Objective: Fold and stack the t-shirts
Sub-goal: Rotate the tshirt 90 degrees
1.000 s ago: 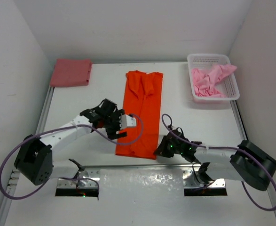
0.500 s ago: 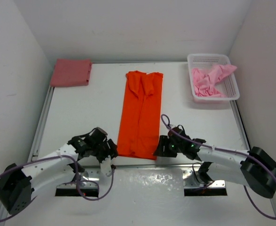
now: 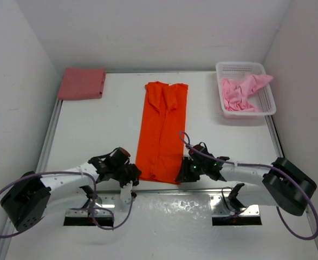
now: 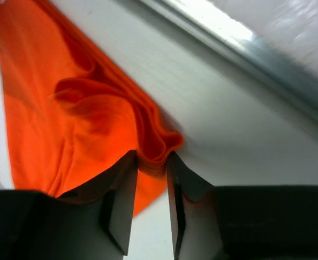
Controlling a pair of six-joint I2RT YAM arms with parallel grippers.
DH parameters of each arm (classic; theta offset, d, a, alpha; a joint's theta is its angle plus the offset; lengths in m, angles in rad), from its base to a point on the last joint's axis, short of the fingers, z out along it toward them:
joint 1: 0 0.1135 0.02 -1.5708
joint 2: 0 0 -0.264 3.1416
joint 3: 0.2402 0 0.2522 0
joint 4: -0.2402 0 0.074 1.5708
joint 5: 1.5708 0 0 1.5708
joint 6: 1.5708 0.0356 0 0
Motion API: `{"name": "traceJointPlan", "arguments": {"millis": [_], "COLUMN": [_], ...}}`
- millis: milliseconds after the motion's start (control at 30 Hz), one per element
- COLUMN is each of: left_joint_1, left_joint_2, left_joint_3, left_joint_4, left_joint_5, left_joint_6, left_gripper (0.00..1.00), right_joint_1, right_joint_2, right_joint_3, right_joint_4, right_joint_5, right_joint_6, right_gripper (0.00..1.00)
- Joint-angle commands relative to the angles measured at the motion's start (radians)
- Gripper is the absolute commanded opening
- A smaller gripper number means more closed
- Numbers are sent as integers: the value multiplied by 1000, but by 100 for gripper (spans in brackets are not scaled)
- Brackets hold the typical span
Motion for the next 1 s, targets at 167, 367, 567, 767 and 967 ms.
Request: {"name": "traceJointPlan", "arguments": {"millis": [167, 367, 567, 767, 967], "left_joint_1": [-89, -86, 74, 202, 283], "left_joint_2": [-21, -21, 68, 209, 332], "left_joint_3": [5, 103, 313, 505, 621], "left_joint_4": [94, 117, 94, 75, 147], "left_joint_5": [97, 63, 142, 169, 169], "left_joint_6": [-233, -510, -729, -821, -934], "left_gripper": [1, 0, 0, 0, 0], "right_joint_1": [3, -72, -241, -387, -459], "right_joint_2": [30, -49, -69, 78, 290], "right_joint_3": [-71, 32, 240, 441, 723], "right_joint_4": [-88, -194, -375, -358, -358], "right_joint_5": [12, 40, 47, 15, 0], "right_joint_6": [1, -54, -217, -311, -355], "right_gripper": [0, 0, 0, 0, 0]}}
